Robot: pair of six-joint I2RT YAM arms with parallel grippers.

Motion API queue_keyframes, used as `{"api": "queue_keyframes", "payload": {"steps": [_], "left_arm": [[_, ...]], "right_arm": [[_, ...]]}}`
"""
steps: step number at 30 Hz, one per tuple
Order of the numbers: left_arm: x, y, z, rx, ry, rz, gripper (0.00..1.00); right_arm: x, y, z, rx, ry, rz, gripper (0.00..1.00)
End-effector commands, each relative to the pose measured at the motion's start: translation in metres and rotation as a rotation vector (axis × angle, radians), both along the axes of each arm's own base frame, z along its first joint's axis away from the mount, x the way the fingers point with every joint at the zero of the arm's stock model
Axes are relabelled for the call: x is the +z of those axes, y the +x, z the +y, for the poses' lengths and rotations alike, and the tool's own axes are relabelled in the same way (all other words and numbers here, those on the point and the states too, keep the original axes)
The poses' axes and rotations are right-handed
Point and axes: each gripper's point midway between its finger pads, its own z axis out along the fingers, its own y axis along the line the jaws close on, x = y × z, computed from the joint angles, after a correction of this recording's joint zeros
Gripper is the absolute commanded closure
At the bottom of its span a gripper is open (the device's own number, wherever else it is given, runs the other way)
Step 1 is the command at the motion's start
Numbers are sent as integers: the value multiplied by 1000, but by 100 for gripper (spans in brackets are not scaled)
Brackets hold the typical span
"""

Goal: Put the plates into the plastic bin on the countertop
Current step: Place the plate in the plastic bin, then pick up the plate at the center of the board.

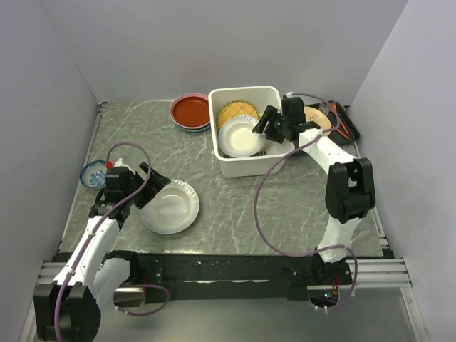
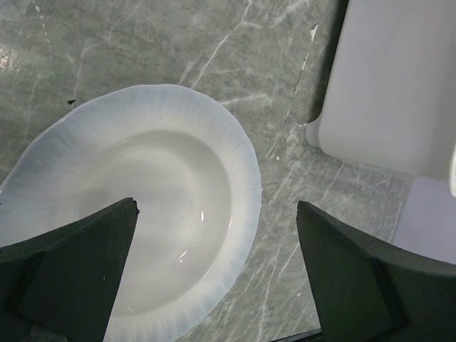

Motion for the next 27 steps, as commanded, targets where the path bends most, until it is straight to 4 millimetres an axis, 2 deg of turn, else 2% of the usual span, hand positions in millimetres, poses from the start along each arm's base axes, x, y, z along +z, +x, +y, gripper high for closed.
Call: {"api": "queue_keyframes", "payload": {"steps": [1, 2, 3, 7, 12, 13, 18, 22, 24, 25, 27], "left_arm": [[12, 1, 7, 18, 47, -46, 1], [13, 0, 10, 27, 55, -47, 1], [15, -1, 12, 37, 63, -47, 1], [15, -4, 15, 68, 58, -40, 1], [7, -7, 15, 77, 49, -12, 1], [4, -7, 15, 81, 49, -4, 1], [-1, -4, 16, 84, 51, 5, 1], [0, 1, 13, 70, 41, -2, 1], [0, 3, 9, 52, 30, 2, 1], [2, 5, 6, 41, 21, -5, 1], [1, 8, 5, 30, 18, 0, 1]], "right_arm": [[64, 0, -12, -47, 6, -158, 30], [72, 0, -14, -55, 7, -181, 29], [90, -2, -14, -58, 22, -231, 29], [125, -13, -6, -32, 70, -313, 28], [149, -36, 21, 50, 67, -350, 27], [151, -42, 31, 80, 65, -356, 26], [159, -73, 57, 150, 58, -374, 22], [148, -97, 74, 197, 58, -338, 20], [151, -111, 88, 233, 92, -357, 20], [139, -118, 91, 239, 100, -330, 20], [136, -134, 105, 274, 112, -329, 20]]}}
